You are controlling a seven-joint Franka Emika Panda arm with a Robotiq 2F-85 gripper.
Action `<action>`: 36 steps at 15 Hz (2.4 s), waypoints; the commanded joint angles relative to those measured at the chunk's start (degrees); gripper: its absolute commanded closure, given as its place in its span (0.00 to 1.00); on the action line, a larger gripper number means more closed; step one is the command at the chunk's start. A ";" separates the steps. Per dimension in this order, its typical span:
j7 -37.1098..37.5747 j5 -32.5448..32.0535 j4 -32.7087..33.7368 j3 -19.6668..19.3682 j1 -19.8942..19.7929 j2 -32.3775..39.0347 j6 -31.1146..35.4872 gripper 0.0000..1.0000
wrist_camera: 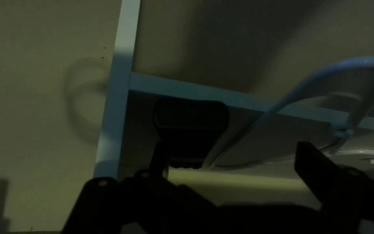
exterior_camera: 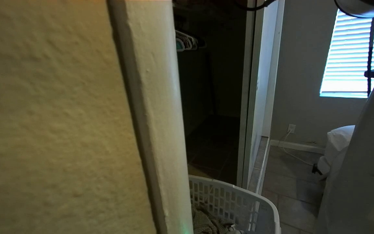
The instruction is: Remove the remote from the upper shelf and put it on the lower shelf
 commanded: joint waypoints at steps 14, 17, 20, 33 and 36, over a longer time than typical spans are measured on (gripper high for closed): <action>6.66 -7.11 2.57 1.80 -0.98 1.99 -0.19 0.18; 7.59 -7.81 2.68 2.02 -1.04 2.26 1.00 0.03; 8.19 -8.16 2.32 2.19 -1.04 2.50 1.74 0.00; 11.88 -10.77 1.13 3.57 -0.98 4.28 7.00 0.00; 13.88 -12.04 0.83 3.73 -1.04 4.19 7.75 0.01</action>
